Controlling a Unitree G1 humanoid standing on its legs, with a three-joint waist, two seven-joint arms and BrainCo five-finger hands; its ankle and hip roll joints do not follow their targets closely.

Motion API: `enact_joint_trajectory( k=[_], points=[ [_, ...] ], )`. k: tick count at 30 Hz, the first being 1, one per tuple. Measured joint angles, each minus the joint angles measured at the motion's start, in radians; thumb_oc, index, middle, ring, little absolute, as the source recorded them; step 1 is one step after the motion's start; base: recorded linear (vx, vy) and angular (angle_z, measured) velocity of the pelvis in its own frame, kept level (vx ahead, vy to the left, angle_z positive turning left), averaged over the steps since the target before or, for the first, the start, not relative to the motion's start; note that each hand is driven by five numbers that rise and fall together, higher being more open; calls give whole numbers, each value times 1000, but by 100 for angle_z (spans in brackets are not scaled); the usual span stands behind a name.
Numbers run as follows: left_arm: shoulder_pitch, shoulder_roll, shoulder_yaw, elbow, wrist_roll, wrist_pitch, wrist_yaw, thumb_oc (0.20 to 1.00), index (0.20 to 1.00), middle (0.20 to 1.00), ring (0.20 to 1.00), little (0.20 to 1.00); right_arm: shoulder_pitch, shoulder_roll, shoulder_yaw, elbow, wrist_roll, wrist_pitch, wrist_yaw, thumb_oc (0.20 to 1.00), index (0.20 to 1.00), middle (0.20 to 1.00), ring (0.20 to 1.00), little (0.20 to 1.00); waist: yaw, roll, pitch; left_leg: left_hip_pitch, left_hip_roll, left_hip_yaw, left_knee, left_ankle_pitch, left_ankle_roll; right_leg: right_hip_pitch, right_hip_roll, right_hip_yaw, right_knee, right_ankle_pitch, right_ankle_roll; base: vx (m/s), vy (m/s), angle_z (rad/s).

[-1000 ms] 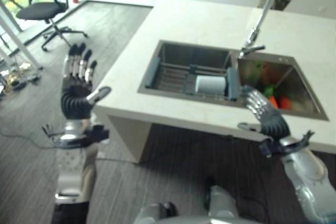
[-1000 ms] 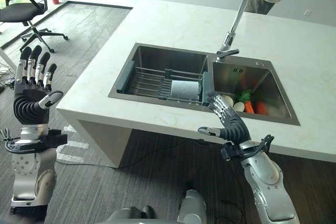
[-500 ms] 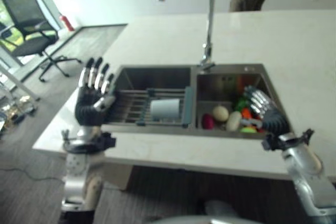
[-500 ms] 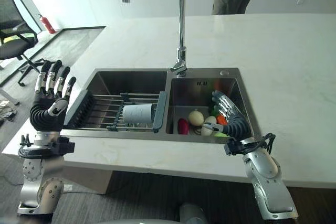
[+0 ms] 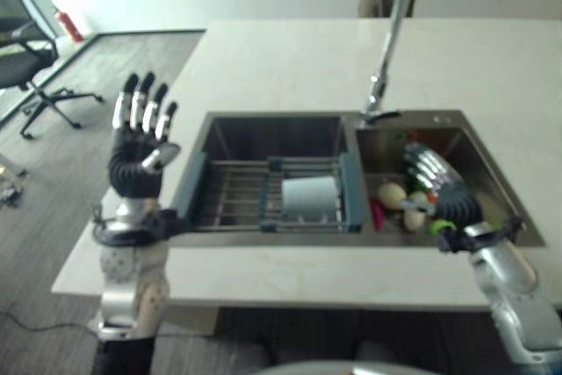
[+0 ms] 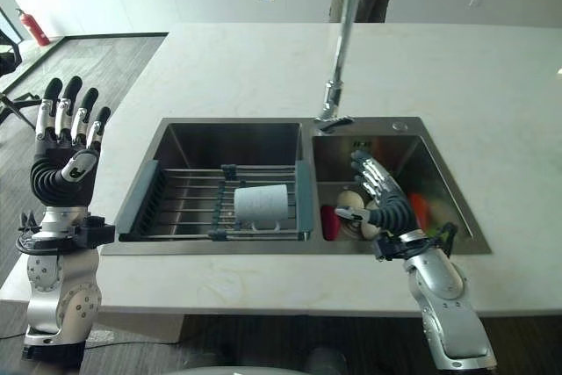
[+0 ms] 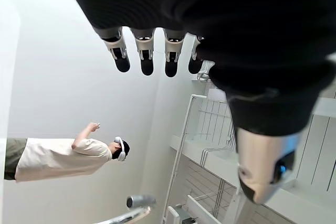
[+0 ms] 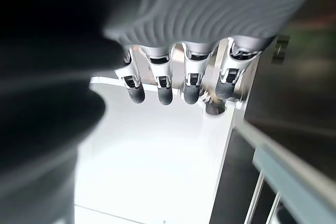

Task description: Place the dishes in the dishwasher.

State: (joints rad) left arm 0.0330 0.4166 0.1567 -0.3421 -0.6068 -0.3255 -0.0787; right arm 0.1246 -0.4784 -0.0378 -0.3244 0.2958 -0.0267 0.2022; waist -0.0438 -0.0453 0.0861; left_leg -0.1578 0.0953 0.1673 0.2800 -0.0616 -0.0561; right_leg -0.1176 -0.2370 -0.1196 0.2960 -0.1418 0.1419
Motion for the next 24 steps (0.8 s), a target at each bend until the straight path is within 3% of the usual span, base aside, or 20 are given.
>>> enact_joint_trajectory(
  k=[3, 7, 11, 15, 17, 22, 24],
  points=[
    [1, 30, 2, 0, 50, 0, 6, 1000, 1000, 1000, 1000, 1000, -25, -3, -4, 0, 0, 10, -1, 1000, 1000, 1000, 1000, 1000, 9, -5, -2, -1, -11, 7, 13, -17, 13, 11, -9, -1, -21, 17, 13, 16, 96, -4],
    [-5, 127, 3, 9, 276, 33, 54, 1000, 1000, 1000, 1000, 1000, -39, -41, -10, 1, 0, 33, -2, 1000, 1000, 1000, 1000, 1000, 2, 5, -5, -5, 7, 9, 37, -33, -2, 15, 0, 2, -33, 16, 12, -10, 59, -10],
    [-49, 250, -34, 170, 443, 172, 79, 1000, 1000, 1000, 1000, 1000, -69, -95, 21, 2, 0, 43, -3, 1000, 1000, 1000, 1000, 1000, -16, 40, -30, -5, 18, 19, 37, -40, -7, 6, 9, 15, -33, 16, 2, -14, 34, -12],
    [-128, 333, -95, 188, 550, 255, 52, 1000, 1000, 1000, 1000, 1000, -73, -120, 27, 5, 1, 61, -2, 1000, 1000, 1000, 1000, 1000, -41, 47, -42, 2, 31, 34, 37, -34, -6, 1, 21, 29, -33, 20, 0, -12, 23, -14],
    [-190, 388, -175, 197, 633, 298, 15, 1000, 1000, 1000, 1000, 1000, -78, -123, 29, 5, 2, 62, -1, 1000, 1000, 1000, 1000, 1000, -62, 55, -48, 6, 36, 41, 36, -34, -6, 0, 25, 35, -32, 26, 10, 16, 27, -10],
    [-255, 416, -273, 278, 717, 415, -89, 1000, 1000, 1000, 1000, 1000, -80, -129, 30, 11, 2, 64, 0, 1000, 1000, 1000, 1000, 1000, -91, 74, -62, 22, 53, 62, 33, -32, -9, -5, 45, 55, -31, 30, 5, 10, 10, -16],
    [-306, 418, -366, 335, 779, 422, -118, 1000, 1000, 1000, 1000, 1000, -89, -133, 37, 16, 2, 65, 3, 1000, 1000, 1000, 1000, 1000, -96, 74, -63, 28, 61, 66, 31, -31, -11, -4, 53, 60, -31, 30, 0, 13, 6, -10]
  ],
)
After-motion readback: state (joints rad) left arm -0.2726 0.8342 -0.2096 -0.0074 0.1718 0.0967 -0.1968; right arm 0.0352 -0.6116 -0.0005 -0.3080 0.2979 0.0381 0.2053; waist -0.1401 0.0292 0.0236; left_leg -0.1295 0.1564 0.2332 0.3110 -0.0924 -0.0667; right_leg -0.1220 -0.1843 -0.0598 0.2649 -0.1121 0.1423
